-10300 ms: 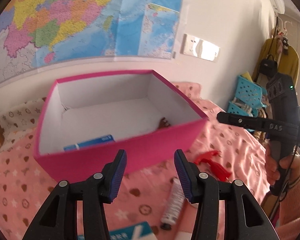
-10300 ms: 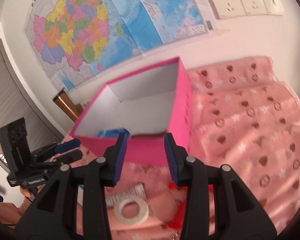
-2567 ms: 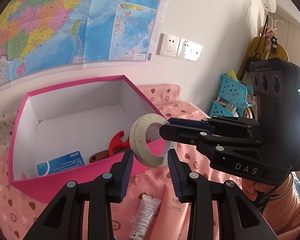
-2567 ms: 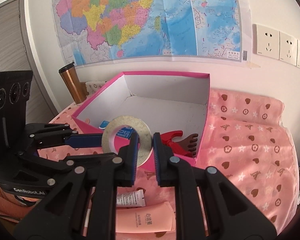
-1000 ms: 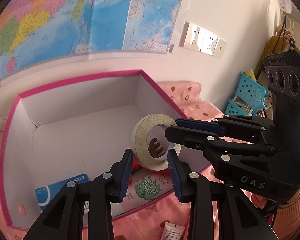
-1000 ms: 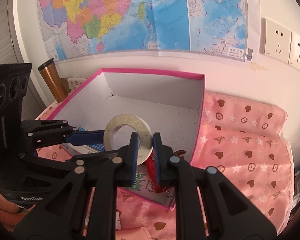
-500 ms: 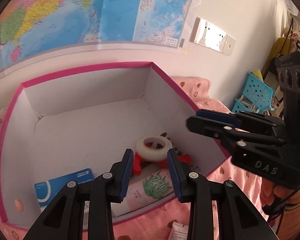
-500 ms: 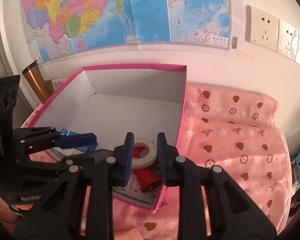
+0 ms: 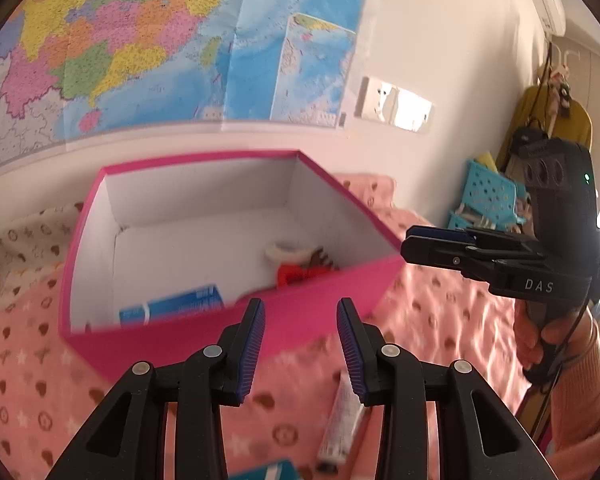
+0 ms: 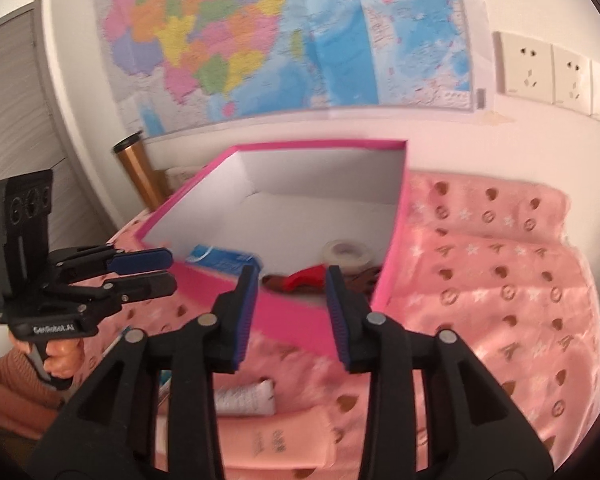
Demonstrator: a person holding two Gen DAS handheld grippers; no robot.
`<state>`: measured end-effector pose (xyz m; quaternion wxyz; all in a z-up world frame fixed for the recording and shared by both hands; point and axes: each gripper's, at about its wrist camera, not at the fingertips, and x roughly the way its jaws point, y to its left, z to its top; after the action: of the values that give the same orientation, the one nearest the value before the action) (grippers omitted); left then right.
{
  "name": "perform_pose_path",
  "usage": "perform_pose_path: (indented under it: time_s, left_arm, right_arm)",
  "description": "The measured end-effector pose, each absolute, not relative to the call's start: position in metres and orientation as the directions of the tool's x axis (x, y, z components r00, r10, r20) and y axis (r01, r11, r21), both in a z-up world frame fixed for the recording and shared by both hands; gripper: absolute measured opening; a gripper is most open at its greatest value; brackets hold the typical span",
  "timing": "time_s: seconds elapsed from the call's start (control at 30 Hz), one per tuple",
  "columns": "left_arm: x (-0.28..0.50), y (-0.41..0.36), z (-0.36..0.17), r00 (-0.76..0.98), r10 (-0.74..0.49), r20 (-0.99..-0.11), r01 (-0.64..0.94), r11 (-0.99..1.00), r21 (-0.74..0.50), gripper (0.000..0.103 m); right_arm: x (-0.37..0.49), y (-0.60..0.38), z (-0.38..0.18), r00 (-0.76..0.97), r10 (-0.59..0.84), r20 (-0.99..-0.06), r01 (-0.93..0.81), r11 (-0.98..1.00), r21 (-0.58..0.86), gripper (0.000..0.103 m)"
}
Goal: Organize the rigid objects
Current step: 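Move the right tool down to the white tube on the bedspread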
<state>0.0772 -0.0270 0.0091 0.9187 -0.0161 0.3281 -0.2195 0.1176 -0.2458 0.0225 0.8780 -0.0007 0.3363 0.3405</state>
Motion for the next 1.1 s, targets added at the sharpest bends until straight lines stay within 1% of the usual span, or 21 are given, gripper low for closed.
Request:
perform_pose_path:
  time_s: [0.2,0.37,0.47,0.6,0.87,1.1]
  left_arm:
    - [0.055,-0.034,-0.027,0.613,-0.396,-0.684,0.403,0.901,-0.16,0.037]
    - [0.046,-0.039,-0.049,0.551,-0.412,-0.726,0.404,0.893,-0.2,0.037]
    - [0.041,-0.04,-0.056,0.534,-0.409,-0.74,0.4,0.893,-0.205,0.037]
    - [0.038,-0.041,-0.064,0.512,-0.406,-0.757,0.397,0.893,-0.211,0.037]
    - [0.035,-0.04,-0.062,0.504,-0.417,-0.757,0.398,0.889,-0.225,0.037]
    - [0.028,-0.031,-0.064,0.444,-0.479,-0.757,0.393,0.864,-0.315,0.037]
  right_arm:
    - [0.108,-0.23,-0.024,0.426,0.588,-0.688,-0.611,0.748,0.261,0.039]
    - [0.111,-0.22,-0.063,0.327,0.564,-0.758,-0.589,0.749,0.303,0.038]
    - [0.112,-0.218,-0.075,0.295,0.545,-0.785,-0.586,0.752,0.302,0.039]
    - [0.109,-0.221,-0.075,0.289,0.539,-0.792,-0.587,0.753,0.298,0.039]
    - [0.099,-0.227,-0.074,0.28,0.526,-0.803,-0.602,0.748,0.28,0.039]
    - [0.096,-0.226,-0.076,0.277,0.535,-0.798,-0.6,0.745,0.291,0.04]
